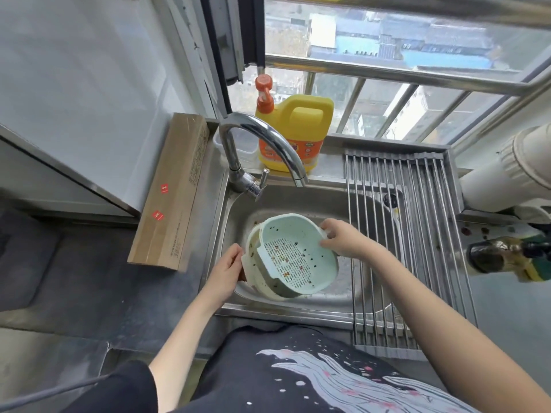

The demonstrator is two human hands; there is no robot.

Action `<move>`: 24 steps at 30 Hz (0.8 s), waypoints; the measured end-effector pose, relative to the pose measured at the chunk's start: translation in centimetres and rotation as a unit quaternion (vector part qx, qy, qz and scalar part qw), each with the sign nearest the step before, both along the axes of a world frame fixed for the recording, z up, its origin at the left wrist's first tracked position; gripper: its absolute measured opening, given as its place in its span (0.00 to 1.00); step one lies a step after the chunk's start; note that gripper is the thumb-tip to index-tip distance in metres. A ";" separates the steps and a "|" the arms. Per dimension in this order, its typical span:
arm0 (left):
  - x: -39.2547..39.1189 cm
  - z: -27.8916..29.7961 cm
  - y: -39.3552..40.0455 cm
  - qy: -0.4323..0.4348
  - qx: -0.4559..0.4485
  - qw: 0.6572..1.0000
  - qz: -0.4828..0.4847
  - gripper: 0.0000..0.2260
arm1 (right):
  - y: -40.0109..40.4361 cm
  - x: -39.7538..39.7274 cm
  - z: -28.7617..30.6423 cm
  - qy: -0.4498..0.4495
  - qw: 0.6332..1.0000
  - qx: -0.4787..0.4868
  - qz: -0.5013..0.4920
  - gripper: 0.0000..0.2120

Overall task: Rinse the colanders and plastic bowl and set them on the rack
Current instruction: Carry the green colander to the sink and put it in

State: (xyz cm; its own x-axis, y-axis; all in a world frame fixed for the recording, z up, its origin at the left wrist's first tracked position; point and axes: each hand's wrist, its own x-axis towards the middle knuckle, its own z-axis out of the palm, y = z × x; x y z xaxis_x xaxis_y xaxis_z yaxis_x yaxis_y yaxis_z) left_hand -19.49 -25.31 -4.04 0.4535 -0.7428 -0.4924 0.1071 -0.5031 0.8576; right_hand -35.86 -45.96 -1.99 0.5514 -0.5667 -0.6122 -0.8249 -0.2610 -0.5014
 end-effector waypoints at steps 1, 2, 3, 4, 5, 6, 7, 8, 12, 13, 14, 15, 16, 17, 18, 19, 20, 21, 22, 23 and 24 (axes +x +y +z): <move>0.1 0.0 0.1 0.003 0.001 1.000 0.002 0.12 | -0.1 -0.3 0.0 -0.015 0.999 0.022 -0.024 0.16; 0.2 0.1 0.0 0.007 0.002 1.000 0.006 0.12 | -0.2 -0.5 0.2 -0.035 0.997 0.048 -0.055 0.15; 0.2 0.2 0.0 0.011 0.002 1.000 0.012 0.12 | -0.3 -0.8 0.3 -0.057 0.991 0.082 -0.089 0.14; 0.3 0.2 0.0 0.013 0.002 1.000 0.020 0.12 | -0.3 -1.0 0.6 -0.080 0.982 0.118 -0.120 0.13; 0.4 0.3 0.0 0.012 0.002 1.000 0.027 0.12 | -0.4 -1.3 0.7 -0.102 0.972 0.154 -0.148 0.13; 0.6 0.3 0.0 0.010 0.004 0.999 0.035 0.12 | -0.5 -1.5 0.9 -0.120 0.959 0.186 -0.177 0.14; 0.8 0.2 0.2 0.010 0.005 0.999 0.043 0.11 | -0.6 -1.7 1.0 -0.134 0.946 0.209 -0.210 0.15; 1.1 0.1 0.4 0.009 0.005 0.999 0.051 0.11 | -0.7 -1.8 1.2 -0.142 0.934 0.221 -0.242 0.15; 2.3 -0.4 1.5 -0.008 0.021 0.997 0.077 0.11 | -0.3 -1.4 0.3 -0.128 0.892 0.212 -0.379 0.14; 2.5 -0.4 1.7 -0.015 0.022 0.996 0.088 0.12 | 0.0 -1.0 -0.2 -0.120 0.871 0.217 -0.423 0.13; 2.6 -0.4 1.9 -0.024 0.026 0.995 0.097 0.12 | 0.4 -0.6 -0.8 -0.113 0.845 0.229 -0.470 0.14; 2.7 -0.2 2.0 -0.033 0.026 0.994 0.105 0.12 | 0.9 -0.2 -1.6 -0.105 0.817 0.242 -0.513 0.15; 2.8 0.0 2.0 -0.041 0.029 0.992 0.113 0.13 | 1.6 0.3 -2.4 -0.103 0.786 0.257 -0.553 0.16; 3.0 0.1 2.1 -0.048 0.031 0.991 0.121 0.13 | 2.2 0.8 -3.1 -0.102 0.758 0.273 -0.583 0.17; 3.2 0.1 2.1 -0.056 0.034 0.989 0.129 0.12 | 2.8 1.5 -3.4 -0.105 0.733 0.286 -0.608 0.18; 3.4 0.1 2.2 -0.064 0.038 0.988 0.134 0.12 | 3.3 1.8 -4.1 -0.112 0.704 0.292 -0.638 0.18; 3.7 -0.1 2.3 -0.072 0.044 0.987 0.136 0.11 | 3.8 2.2 -4.6 -0.121 0.671 0.299 -0.668 0.19; 3.9 -0.1 2.3 -0.078 0.050 0.986 0.136 0.11 | 4.2 2.2 -5.2 -0.117 0.660 0.295 -0.681 0.18; 4.1 -0.1 2.3 -0.080 0.054 0.985 0.140 0.10 | 4.6 2.2 -5.5 -0.103 0.672 0.294 -0.672 0.15; 4.3 -0.1 2.3 -0.082 0.057 0.985 0.144 0.11 | 5.0 1.9 -5.9 -0.096 0.686 0.290 -0.661 0.11; 4.4 -0.2 2.2 -0.081 0.061 0.984 0.147 0.11 | 5.4 1.3 -6.2 -0.083 0.739 0.266 -0.613 0.07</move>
